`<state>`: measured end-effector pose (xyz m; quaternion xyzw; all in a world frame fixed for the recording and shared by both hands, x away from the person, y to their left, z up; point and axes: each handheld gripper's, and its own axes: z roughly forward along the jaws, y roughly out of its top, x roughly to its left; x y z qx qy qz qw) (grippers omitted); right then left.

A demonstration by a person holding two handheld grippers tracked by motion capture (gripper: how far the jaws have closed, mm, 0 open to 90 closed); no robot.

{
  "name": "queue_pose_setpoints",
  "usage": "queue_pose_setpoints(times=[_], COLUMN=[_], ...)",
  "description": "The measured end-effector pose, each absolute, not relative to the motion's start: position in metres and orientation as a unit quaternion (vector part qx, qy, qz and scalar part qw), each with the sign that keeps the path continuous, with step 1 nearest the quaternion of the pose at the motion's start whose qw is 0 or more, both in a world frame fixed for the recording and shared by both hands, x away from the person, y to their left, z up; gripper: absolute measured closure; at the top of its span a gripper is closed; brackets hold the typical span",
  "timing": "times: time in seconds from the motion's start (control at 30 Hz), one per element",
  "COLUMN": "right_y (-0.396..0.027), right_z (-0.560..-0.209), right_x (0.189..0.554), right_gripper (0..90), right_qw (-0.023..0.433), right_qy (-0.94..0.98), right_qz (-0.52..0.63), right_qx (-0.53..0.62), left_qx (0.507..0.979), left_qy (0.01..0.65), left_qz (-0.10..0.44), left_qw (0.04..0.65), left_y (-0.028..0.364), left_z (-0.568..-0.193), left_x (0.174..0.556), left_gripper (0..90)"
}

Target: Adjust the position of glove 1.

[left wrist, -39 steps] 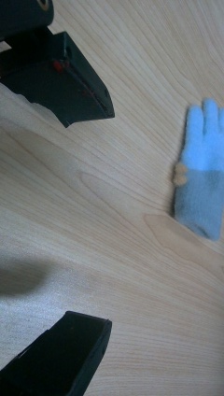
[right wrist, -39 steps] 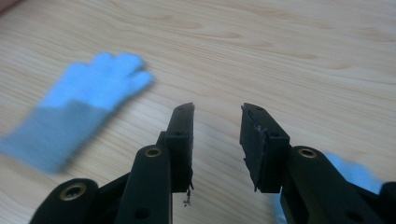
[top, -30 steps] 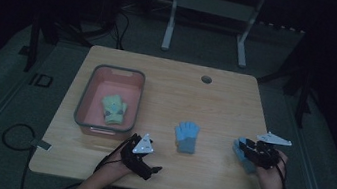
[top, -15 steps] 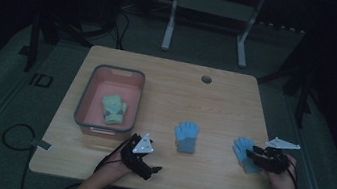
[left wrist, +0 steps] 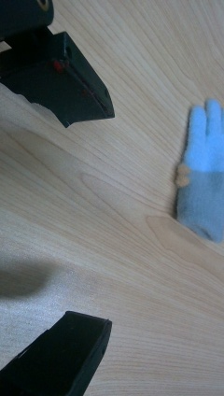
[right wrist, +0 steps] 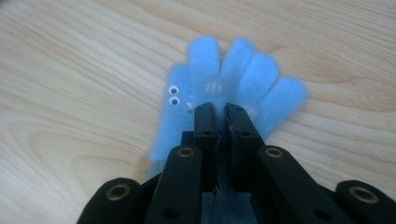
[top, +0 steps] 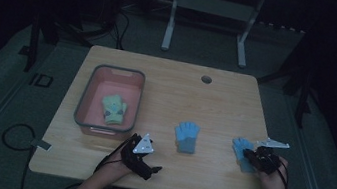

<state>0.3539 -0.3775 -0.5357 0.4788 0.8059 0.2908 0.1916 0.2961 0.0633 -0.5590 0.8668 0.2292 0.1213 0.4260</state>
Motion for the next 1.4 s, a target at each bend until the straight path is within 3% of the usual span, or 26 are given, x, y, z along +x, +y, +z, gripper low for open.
queue_pose_setpoints(times=[0.33, 0.57, 0.83, 1.13, 1.3, 1.4], right_y=[-0.318, -0.284, -0.248, -0.238, -0.240, -0.242], right_z=[-0.487, -0.479, -0.499, -0.528, -0.540, -0.544], right_x=[0.346, 0.350, 0.362, 0.370, 0.372, 0.372], right_gripper=[84.8, 84.8, 84.8, 84.3, 81.4, 75.1], right_qw=[0.214, 0.227, 0.207, 0.210, 0.206, 0.208], right_qy=[0.784, 0.766, 0.756, 0.746, 0.741, 0.741], right_qz=[0.333, 0.338, 0.329, 0.299, 0.297, 0.297], right_qx=[0.478, 0.498, 0.527, 0.557, 0.566, 0.566], left_qx=[0.866, 0.866, 0.865, 0.866, 0.866, 0.867], left_qy=[0.227, 0.227, 0.229, 0.226, 0.225, 0.225], left_qz=[0.121, 0.122, 0.120, 0.124, 0.124, 0.126], left_qw=[0.428, 0.428, 0.430, 0.428, 0.428, 0.427], left_y=[0.064, 0.064, 0.064, 0.063, 0.063, 0.063], left_z=[-0.559, -0.559, -0.559, -0.559, -0.559, -0.559], left_x=[0.296, 0.296, 0.296, 0.295, 0.295, 0.295], left_gripper=[2.0, 2.0, 2.0, 2.0, 1.9, 1.9])
